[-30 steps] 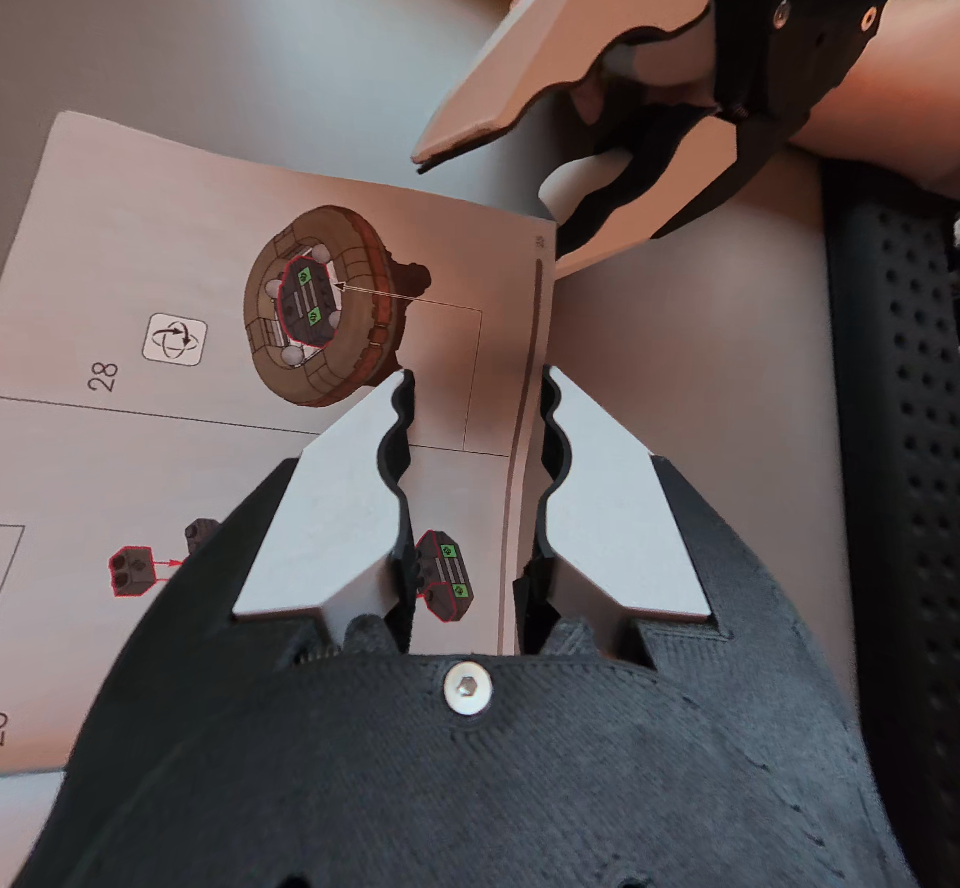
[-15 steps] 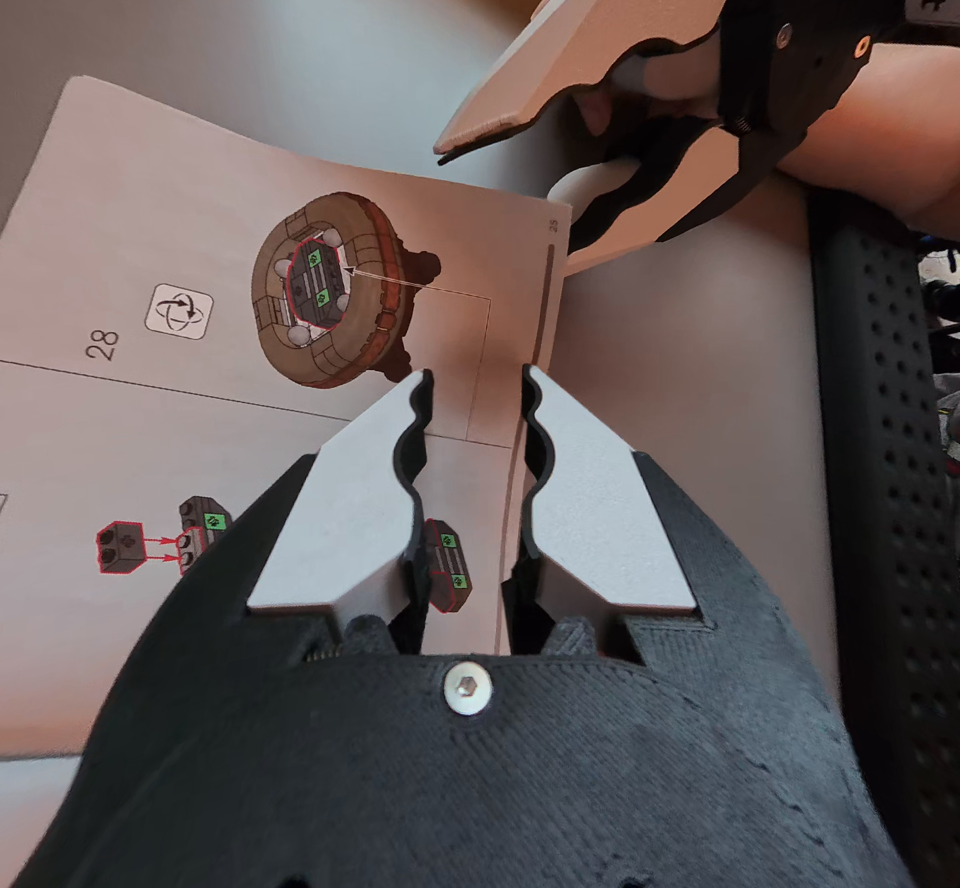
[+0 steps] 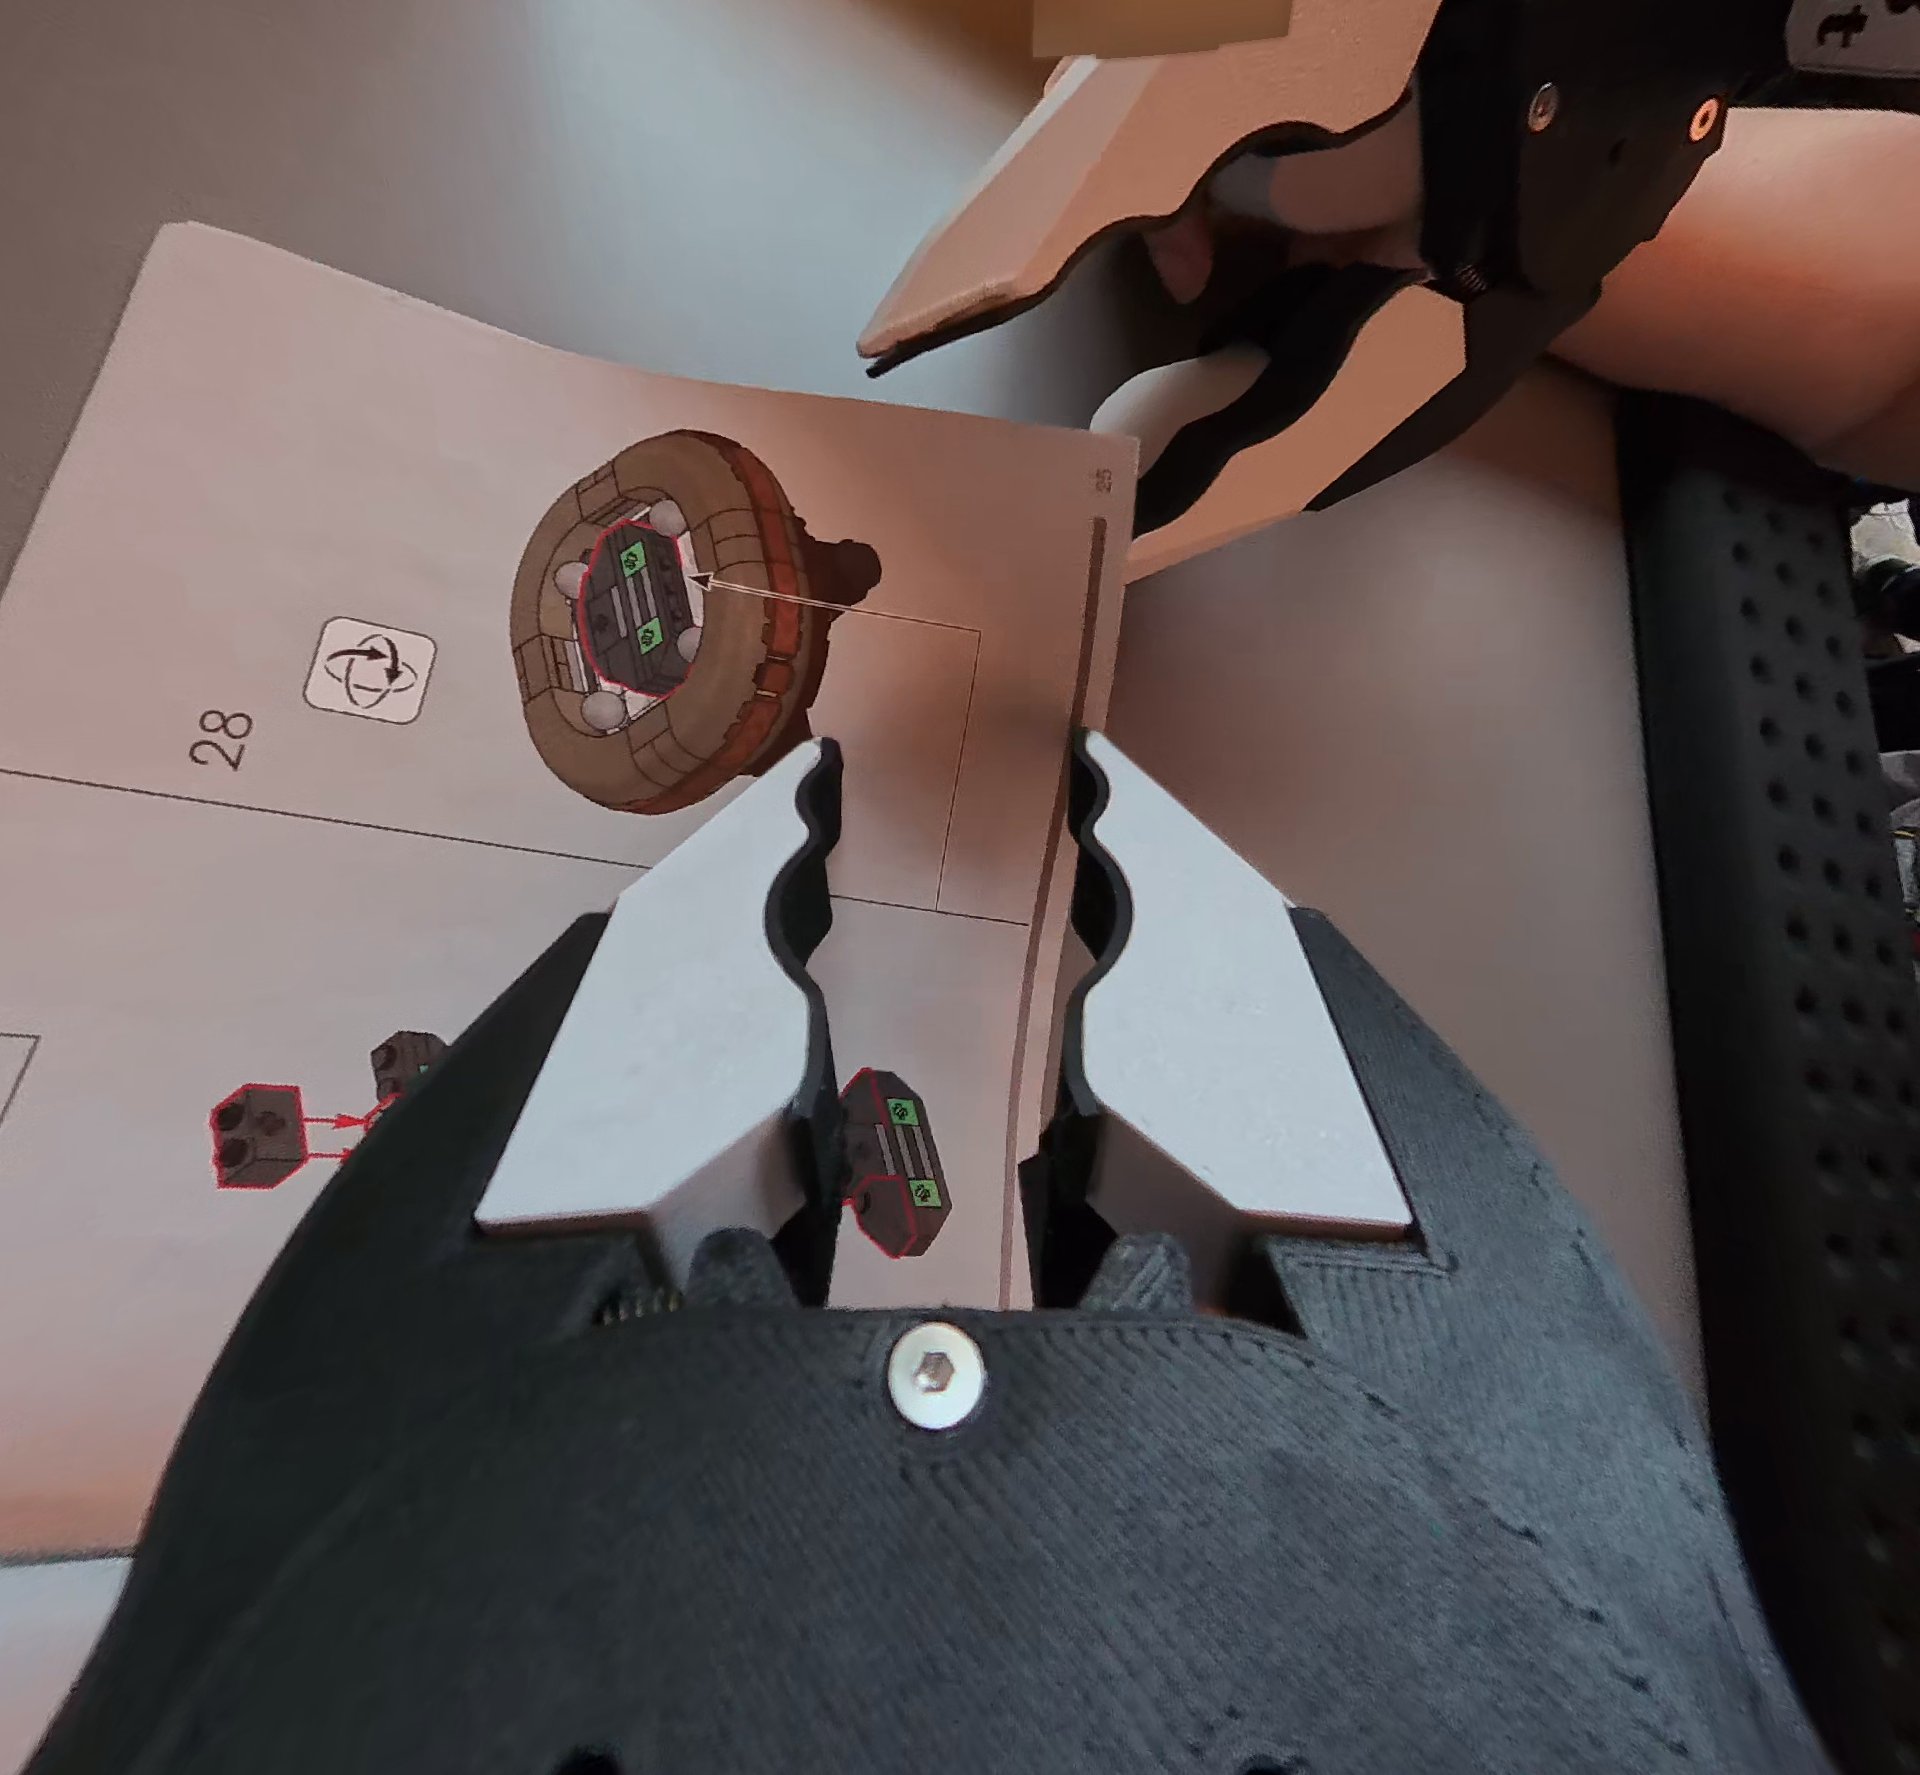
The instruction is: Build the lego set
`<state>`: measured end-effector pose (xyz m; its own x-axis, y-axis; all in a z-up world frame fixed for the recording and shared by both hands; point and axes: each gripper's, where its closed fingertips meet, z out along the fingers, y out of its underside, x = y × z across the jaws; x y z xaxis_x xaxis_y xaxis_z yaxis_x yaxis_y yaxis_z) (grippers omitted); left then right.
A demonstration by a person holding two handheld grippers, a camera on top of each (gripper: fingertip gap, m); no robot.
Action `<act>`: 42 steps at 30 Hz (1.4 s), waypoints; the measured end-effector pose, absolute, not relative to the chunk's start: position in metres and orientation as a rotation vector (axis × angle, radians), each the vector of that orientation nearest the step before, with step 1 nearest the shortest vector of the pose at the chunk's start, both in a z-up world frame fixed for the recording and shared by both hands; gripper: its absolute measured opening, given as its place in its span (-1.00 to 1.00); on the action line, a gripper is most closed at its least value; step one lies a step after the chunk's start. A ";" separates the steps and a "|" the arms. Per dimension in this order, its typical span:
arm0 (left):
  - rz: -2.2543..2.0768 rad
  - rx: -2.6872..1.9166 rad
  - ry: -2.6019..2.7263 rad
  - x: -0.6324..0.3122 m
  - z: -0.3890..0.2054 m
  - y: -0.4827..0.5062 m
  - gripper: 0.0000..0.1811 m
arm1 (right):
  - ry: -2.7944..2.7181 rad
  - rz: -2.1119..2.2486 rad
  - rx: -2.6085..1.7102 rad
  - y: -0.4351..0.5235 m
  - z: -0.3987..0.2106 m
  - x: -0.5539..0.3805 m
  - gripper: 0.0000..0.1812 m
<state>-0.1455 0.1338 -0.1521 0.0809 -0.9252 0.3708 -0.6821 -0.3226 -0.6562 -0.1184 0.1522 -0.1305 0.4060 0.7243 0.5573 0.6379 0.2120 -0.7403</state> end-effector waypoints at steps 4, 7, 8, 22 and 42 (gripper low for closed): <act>-1.138 -2.042 1.597 -0.145 -0.149 0.130 -0.52 | -1.286 0.093 -1.483 0.152 -0.132 -0.118 -0.50; -1.148 -2.028 1.614 -0.143 -0.149 0.126 -0.49 | -1.285 0.093 -1.482 0.152 -0.131 -0.118 -0.50; -1.133 -2.030 1.623 -0.143 -0.151 0.125 -0.49 | -1.285 0.092 -1.483 0.152 -0.132 -0.118 -0.50; -1.165 -2.040 1.608 -0.143 -0.152 0.126 -0.53 | -1.293 0.095 -1.487 0.152 -0.133 -0.119 -0.50; -1.169 -2.039 1.583 -0.148 -0.150 0.127 -0.53 | -1.300 0.100 -1.492 0.151 -0.135 -0.119 -0.50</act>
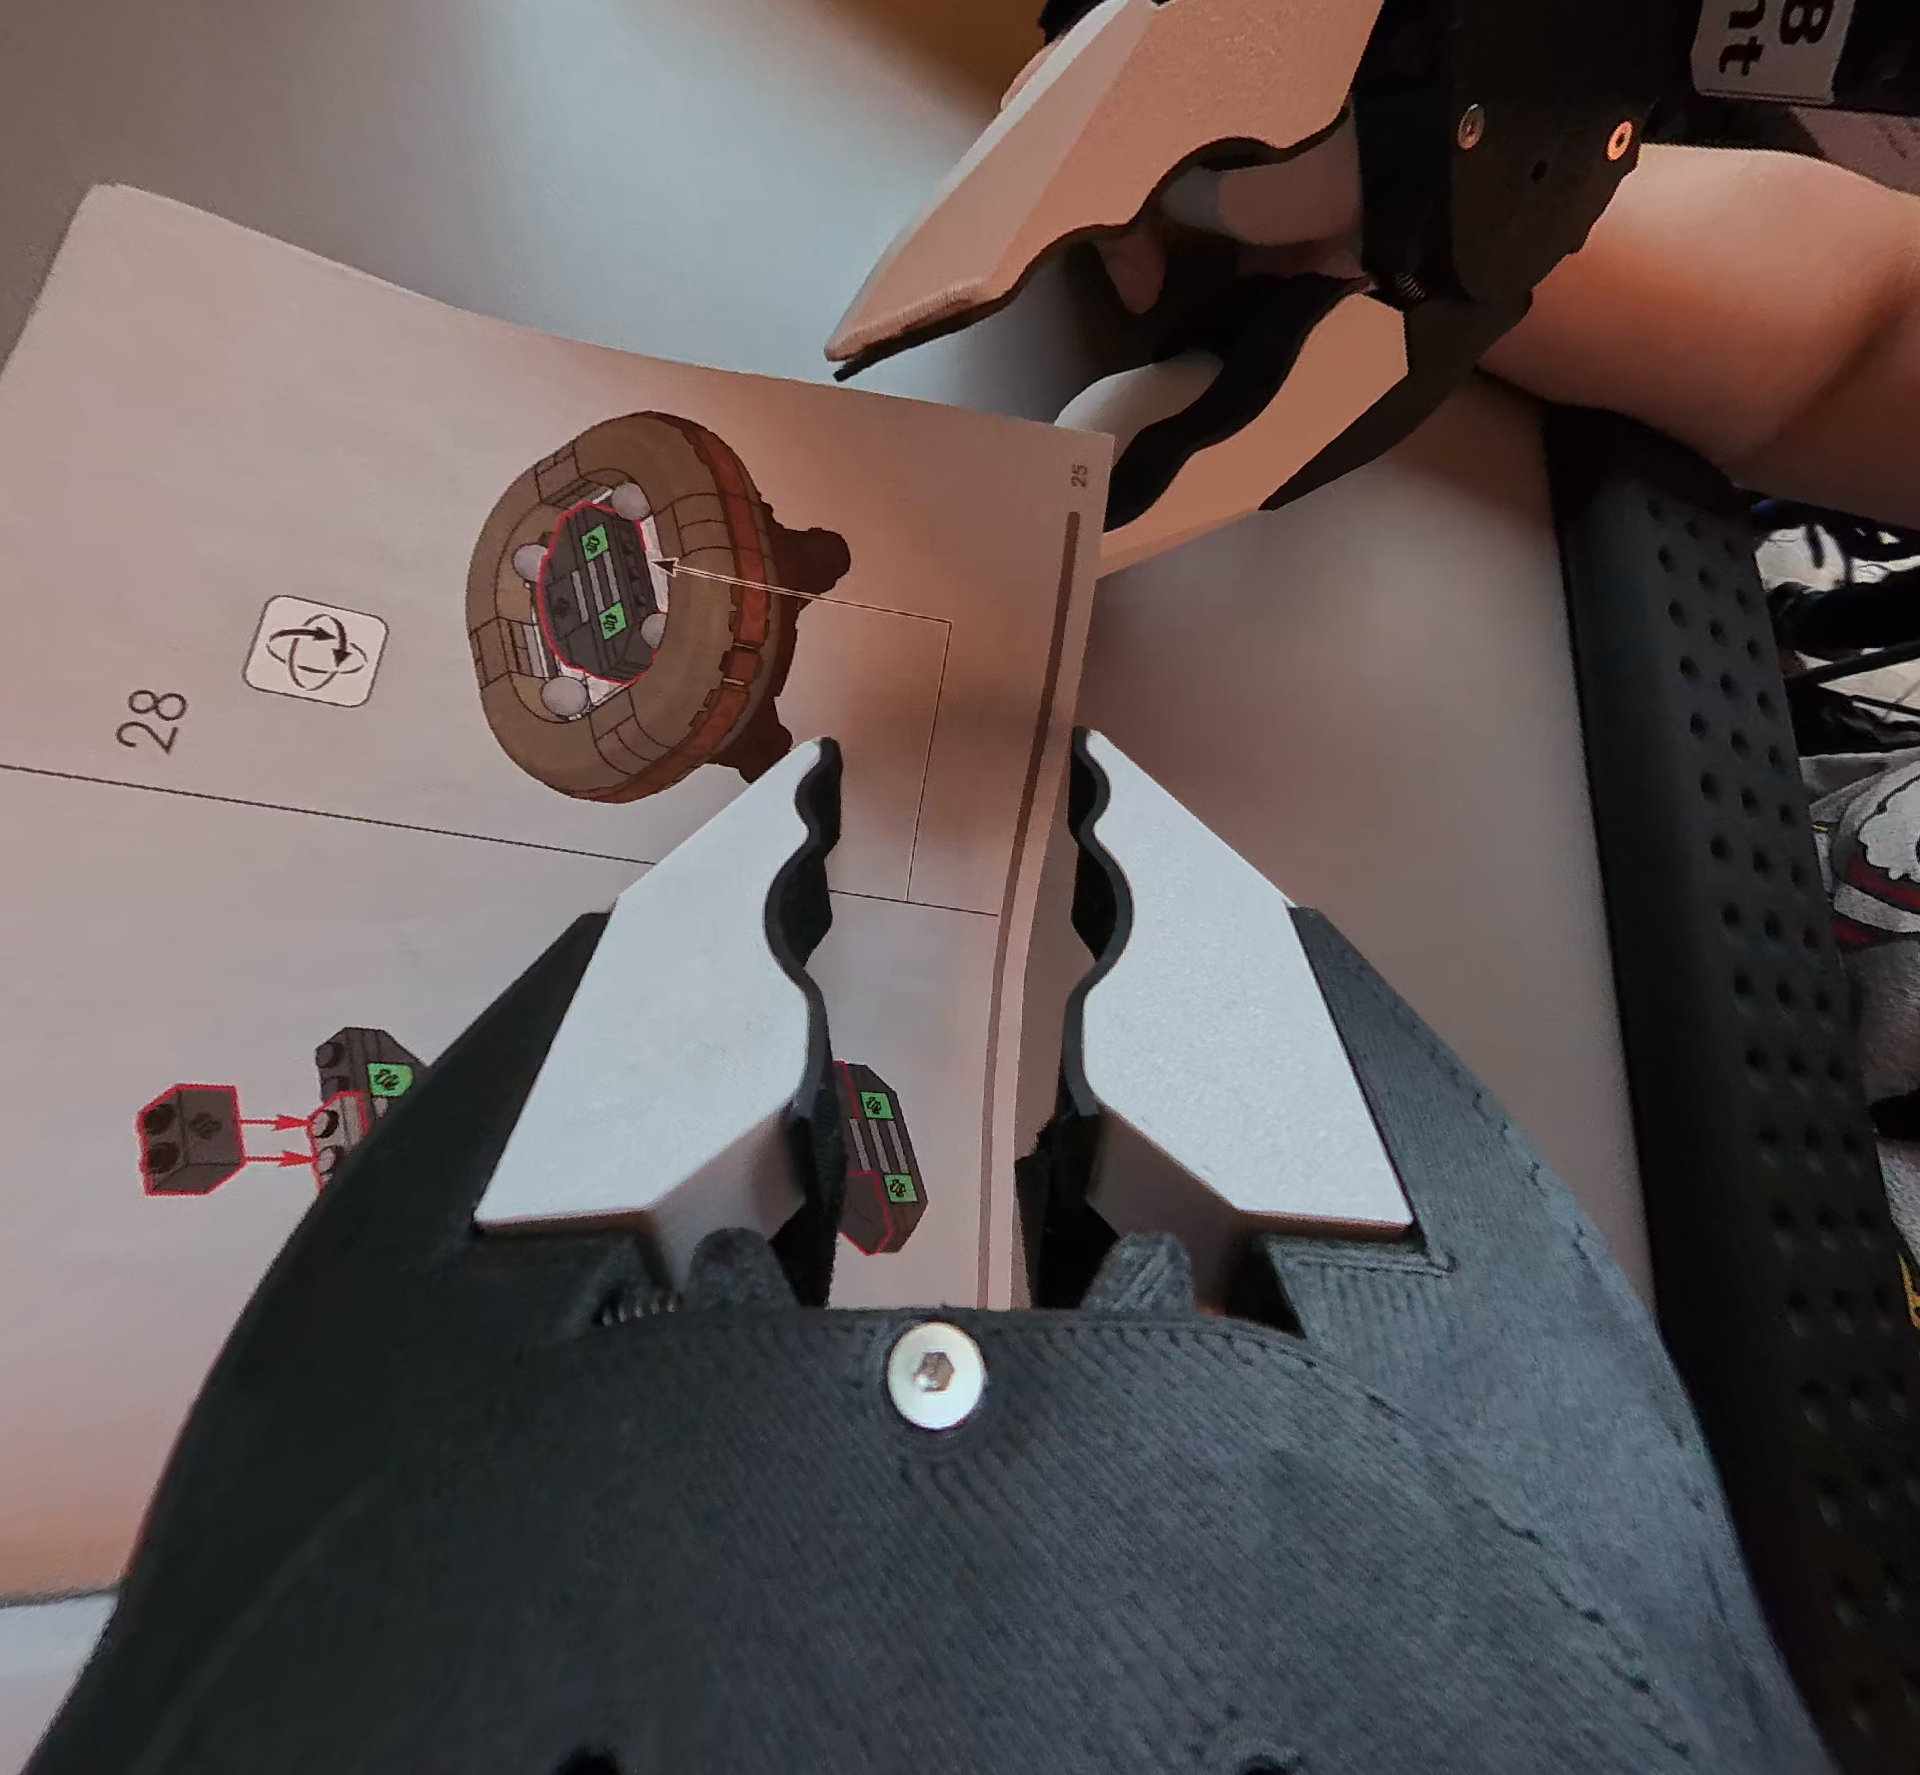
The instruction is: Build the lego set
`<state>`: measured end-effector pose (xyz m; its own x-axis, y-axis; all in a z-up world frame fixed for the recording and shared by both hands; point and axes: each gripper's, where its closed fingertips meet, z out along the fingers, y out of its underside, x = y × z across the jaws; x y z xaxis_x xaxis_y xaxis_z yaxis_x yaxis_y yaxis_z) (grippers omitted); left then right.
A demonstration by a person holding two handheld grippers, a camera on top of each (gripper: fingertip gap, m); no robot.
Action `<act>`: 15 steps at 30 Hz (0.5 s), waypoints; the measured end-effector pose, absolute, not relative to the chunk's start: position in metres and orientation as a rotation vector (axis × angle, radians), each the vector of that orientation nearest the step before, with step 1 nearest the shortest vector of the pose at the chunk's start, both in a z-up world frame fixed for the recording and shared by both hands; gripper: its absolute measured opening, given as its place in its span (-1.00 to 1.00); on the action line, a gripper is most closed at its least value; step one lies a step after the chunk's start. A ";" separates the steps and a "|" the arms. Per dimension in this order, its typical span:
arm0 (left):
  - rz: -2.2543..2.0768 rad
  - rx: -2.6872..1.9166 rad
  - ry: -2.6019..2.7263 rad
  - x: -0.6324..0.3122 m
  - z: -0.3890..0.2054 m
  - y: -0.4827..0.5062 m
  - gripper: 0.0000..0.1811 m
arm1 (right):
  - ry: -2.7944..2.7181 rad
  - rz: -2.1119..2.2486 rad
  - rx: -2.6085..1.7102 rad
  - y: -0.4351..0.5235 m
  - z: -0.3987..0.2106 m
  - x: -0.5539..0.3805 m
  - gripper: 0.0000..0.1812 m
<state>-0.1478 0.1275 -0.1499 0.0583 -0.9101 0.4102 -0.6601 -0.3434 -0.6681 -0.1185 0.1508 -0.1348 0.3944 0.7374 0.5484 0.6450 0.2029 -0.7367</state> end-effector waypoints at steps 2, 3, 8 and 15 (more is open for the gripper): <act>-1.154 -2.011 1.558 -0.149 -0.142 0.132 -0.51 | -1.299 0.102 -1.493 0.151 -0.135 -0.118 -0.50; -1.142 -1.990 1.537 -0.150 -0.137 0.136 -0.50 | -1.299 0.103 -1.493 0.151 -0.135 -0.118 -0.50; -1.030 -1.872 1.450 -0.160 -0.107 0.160 -0.40 | -1.301 0.108 -1.496 0.150 -0.135 -0.118 -0.50; -0.920 -1.771 1.392 -0.169 -0.058 0.176 -0.35 | -1.303 0.107 -1.500 0.150 -0.136 -0.117 -0.50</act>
<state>-0.1692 0.1763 -0.0581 0.1725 -0.9786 0.1119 -0.4864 -0.1834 -0.8542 -0.1175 0.1504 -0.1364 0.3922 0.7439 0.5411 0.6453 0.1967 -0.7381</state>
